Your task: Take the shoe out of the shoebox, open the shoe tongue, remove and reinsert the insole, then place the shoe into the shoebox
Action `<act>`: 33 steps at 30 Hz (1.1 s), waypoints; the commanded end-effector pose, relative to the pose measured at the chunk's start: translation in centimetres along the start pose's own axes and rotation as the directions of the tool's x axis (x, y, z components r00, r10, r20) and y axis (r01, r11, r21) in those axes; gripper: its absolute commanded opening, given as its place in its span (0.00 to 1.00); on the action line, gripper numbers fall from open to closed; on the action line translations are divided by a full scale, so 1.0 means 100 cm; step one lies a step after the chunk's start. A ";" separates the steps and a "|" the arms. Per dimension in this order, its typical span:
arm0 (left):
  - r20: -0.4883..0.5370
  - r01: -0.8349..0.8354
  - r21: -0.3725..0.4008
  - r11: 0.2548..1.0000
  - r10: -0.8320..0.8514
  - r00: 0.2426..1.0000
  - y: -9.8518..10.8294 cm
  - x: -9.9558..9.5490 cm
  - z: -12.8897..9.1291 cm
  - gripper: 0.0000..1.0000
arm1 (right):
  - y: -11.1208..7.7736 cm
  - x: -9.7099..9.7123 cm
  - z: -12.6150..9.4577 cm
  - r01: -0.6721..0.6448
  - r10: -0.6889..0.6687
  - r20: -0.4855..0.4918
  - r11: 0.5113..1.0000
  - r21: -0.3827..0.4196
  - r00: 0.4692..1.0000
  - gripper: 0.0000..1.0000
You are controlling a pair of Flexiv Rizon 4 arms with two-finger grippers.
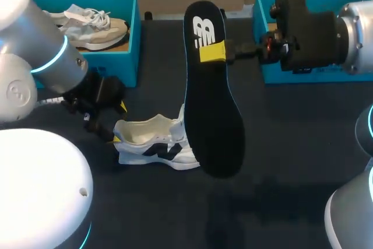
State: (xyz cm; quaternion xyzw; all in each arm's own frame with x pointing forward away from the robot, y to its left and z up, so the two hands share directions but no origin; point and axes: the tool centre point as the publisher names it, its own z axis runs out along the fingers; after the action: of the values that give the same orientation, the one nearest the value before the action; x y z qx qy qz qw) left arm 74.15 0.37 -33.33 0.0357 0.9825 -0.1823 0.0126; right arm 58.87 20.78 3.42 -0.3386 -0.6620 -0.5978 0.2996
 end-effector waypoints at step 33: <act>-0.003 0.021 -0.174 0.985 -0.022 1.000 -0.008 0.008 -0.015 1.00 | -0.003 0.003 0.004 -0.002 0.002 0.004 1.000 -0.008 1.000 0.00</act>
State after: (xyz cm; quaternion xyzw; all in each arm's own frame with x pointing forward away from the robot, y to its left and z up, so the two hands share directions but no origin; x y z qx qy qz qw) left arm 73.37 0.17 -31.72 0.0242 0.9950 -0.0966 0.0106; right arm 58.87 20.78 3.42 -0.3386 -0.6620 -0.5978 0.2996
